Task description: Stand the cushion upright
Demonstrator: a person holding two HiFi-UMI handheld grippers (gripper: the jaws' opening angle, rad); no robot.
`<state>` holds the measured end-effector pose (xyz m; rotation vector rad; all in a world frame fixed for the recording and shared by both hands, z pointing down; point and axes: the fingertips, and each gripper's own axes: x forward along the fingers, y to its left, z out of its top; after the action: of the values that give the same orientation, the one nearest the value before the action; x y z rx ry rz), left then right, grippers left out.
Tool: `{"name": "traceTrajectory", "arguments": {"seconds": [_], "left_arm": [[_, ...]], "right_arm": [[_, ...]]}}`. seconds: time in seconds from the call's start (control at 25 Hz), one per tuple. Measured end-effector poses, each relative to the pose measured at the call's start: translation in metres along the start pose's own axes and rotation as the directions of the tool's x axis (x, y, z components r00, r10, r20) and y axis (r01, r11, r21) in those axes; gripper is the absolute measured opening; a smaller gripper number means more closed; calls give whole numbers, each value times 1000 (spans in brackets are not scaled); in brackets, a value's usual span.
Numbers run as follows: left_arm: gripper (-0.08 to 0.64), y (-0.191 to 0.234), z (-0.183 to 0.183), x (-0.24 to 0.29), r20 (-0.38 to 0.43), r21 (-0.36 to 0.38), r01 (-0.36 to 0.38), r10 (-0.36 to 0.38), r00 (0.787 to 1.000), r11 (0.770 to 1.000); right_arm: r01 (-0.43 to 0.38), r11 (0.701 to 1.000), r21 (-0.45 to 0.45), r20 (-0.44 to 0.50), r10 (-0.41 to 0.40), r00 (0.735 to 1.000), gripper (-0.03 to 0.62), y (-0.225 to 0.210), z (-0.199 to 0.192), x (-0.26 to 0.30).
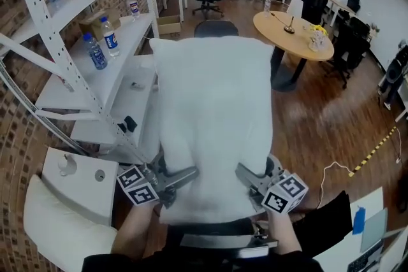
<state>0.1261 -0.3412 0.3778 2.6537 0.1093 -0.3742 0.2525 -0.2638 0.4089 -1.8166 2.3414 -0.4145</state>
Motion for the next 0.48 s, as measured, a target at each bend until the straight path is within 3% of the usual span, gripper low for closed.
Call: {"name": "traceTrajectory", "arguments": {"seconds": [0.48], "left_arm": [[396, 59, 18, 9, 8, -6, -24, 24, 1000, 1000]], "right_arm": [[-9, 1000, 20, -28, 10, 1000, 348, -29, 5, 56]]}}
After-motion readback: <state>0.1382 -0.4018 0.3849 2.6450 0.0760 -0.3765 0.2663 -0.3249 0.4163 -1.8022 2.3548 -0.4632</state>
